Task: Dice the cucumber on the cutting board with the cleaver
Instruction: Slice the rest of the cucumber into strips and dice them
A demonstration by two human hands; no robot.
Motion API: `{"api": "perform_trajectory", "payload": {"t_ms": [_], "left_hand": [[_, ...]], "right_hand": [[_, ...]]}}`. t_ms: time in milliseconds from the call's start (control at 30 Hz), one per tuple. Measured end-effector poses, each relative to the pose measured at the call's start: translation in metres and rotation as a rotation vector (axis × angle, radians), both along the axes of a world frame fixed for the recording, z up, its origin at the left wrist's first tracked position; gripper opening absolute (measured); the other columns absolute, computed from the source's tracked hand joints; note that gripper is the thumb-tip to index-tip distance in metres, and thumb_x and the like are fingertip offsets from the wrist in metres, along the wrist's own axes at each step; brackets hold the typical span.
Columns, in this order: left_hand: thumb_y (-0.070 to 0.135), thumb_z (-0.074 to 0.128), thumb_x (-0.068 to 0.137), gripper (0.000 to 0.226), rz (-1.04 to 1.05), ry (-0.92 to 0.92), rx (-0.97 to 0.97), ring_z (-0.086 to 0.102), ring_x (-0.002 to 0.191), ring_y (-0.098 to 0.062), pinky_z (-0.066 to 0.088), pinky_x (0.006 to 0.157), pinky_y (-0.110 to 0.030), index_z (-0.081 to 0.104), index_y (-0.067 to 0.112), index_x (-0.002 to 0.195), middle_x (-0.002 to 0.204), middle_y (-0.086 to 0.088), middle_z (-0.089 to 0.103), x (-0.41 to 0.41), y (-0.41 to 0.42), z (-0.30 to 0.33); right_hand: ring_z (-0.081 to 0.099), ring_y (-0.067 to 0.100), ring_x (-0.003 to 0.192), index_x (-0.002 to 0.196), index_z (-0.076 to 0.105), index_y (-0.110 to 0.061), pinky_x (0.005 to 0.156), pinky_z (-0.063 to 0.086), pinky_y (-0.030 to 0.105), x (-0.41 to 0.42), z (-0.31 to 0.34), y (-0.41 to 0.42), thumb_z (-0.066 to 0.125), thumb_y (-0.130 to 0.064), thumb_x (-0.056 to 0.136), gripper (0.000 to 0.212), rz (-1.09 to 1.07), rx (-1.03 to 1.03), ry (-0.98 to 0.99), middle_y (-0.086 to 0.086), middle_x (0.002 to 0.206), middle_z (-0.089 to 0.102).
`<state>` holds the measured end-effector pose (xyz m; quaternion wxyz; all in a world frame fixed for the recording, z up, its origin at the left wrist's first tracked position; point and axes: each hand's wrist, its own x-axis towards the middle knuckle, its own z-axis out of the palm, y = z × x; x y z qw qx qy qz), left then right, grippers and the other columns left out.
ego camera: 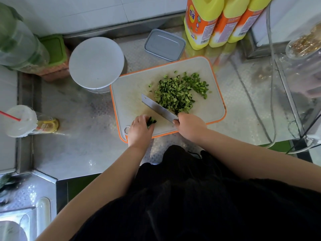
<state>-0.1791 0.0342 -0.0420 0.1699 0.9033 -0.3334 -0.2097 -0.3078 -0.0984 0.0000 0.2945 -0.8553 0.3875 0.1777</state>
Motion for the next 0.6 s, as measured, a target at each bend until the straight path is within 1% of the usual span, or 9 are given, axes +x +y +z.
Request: {"api": "perform_trajectory", "payload": {"t_ms": [67, 133, 267, 400, 433, 500, 600], "left_hand": [[0.032, 0.056, 0.095, 0.033, -0.012, 0.007, 0.002, 0.052, 0.111, -0.022, 0.032, 0.078, -0.026, 0.054, 0.015, 0.123, 0.120, -0.003, 0.056, 0.002, -0.010, 0.001], [0.030, 0.056, 0.095, 0.032, -0.032, 0.023, -0.007, 0.052, 0.110, -0.026, 0.040, 0.083, -0.032, 0.054, 0.013, 0.122, 0.119, -0.007, 0.056, 0.004, -0.020, 0.000], [0.026, 0.057, 0.094, 0.029, -0.054, 0.027, -0.031, 0.051, 0.108, -0.029, 0.039, 0.084, -0.034, 0.054, 0.008, 0.116, 0.116, -0.011, 0.056, 0.005, -0.035, -0.001], [0.029, 0.063, 0.090, 0.035, -0.072, 0.010, -0.102, 0.047, 0.109, -0.025, 0.039, 0.085, -0.033, 0.054, 0.008, 0.117, 0.117, -0.009, 0.052, 0.002, -0.029, -0.002], [0.029, 0.066, 0.089, 0.034, -0.082, -0.004, -0.147, 0.047, 0.108, -0.025, 0.040, 0.084, -0.033, 0.056, 0.008, 0.114, 0.116, -0.009, 0.052, 0.001, -0.026, -0.002], [0.022, 0.069, 0.087, 0.025, -0.130, -0.066, -0.247, 0.052, 0.101, -0.028, 0.046, 0.079, -0.037, 0.062, 0.005, 0.104, 0.108, -0.010, 0.056, 0.001, -0.021, -0.007], [0.009, 0.070, 0.083, 0.011, -0.203, -0.135, -0.295, 0.058, 0.088, -0.032, 0.051, 0.069, -0.039, 0.067, 0.003, 0.092, 0.095, -0.011, 0.061, 0.004, -0.019, -0.015]], "right_hand": [[0.050, 0.024, 0.071, 0.086, 0.042, -0.013, 0.060, 0.037, 0.033, 0.000, 0.000, 0.001, 0.039, -0.031, 0.101, 0.023, -0.003, -0.011, -0.006, 0.002, 0.073, 0.047], [0.050, 0.024, 0.071, 0.086, 0.042, -0.013, 0.060, 0.037, 0.033, 0.000, -0.001, 0.001, 0.039, -0.031, 0.101, 0.024, -0.011, -0.014, -0.013, 0.002, 0.074, 0.048], [0.049, 0.025, 0.071, 0.085, 0.043, -0.014, 0.061, 0.036, 0.033, 0.000, -0.002, 0.000, 0.038, -0.032, 0.100, 0.024, -0.052, -0.018, -0.032, 0.002, 0.075, 0.048], [0.046, 0.026, 0.067, 0.082, 0.040, -0.011, 0.058, 0.032, 0.033, 0.001, 0.003, -0.002, 0.038, -0.030, 0.100, 0.026, -0.057, -0.052, -0.089, -0.002, 0.063, 0.039], [0.046, 0.026, 0.066, 0.082, 0.039, -0.011, 0.057, 0.031, 0.033, 0.001, 0.005, -0.002, 0.038, -0.029, 0.100, 0.026, -0.049, -0.056, -0.093, -0.002, 0.062, 0.038], [0.045, 0.027, 0.067, 0.083, 0.038, -0.011, 0.057, 0.031, 0.033, 0.003, 0.009, 0.000, 0.039, -0.029, 0.100, 0.025, -0.025, -0.063, -0.093, -0.001, 0.065, 0.041], [0.047, 0.027, 0.071, 0.088, 0.042, -0.011, 0.059, 0.032, 0.033, 0.005, 0.013, 0.004, 0.039, -0.028, 0.100, 0.021, 0.019, -0.076, -0.079, 0.007, 0.078, 0.050]]}}
